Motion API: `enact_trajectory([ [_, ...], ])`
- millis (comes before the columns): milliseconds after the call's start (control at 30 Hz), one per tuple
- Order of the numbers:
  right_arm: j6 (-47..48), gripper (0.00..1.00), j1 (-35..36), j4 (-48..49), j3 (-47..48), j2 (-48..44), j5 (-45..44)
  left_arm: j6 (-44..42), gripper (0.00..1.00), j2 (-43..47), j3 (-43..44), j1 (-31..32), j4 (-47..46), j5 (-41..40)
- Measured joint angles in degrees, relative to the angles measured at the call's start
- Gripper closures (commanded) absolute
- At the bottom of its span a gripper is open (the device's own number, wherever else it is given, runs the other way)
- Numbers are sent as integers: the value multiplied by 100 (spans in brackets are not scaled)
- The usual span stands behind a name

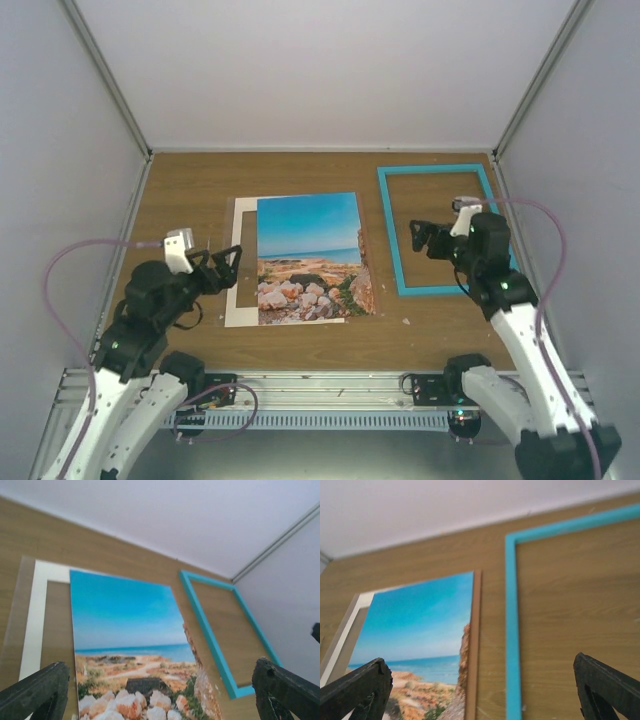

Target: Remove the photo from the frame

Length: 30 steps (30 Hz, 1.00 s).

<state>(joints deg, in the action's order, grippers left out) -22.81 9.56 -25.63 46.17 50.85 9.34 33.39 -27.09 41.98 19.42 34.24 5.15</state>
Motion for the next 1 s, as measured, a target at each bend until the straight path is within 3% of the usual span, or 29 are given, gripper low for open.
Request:
enact_trajectory([
  [400,439,0,-7,13,-455,-2916,-1764,-553,1,1506,-50,0,-35,-846],
  [600,505,0,-7,7,-584,-2868,-1963,-656,1,1945,-308,0,-59,-1156],
  [1000,538,0,-7,-13,-595,-2789,-2041,-752,1,1958,-354,0,-66,-1296],
])
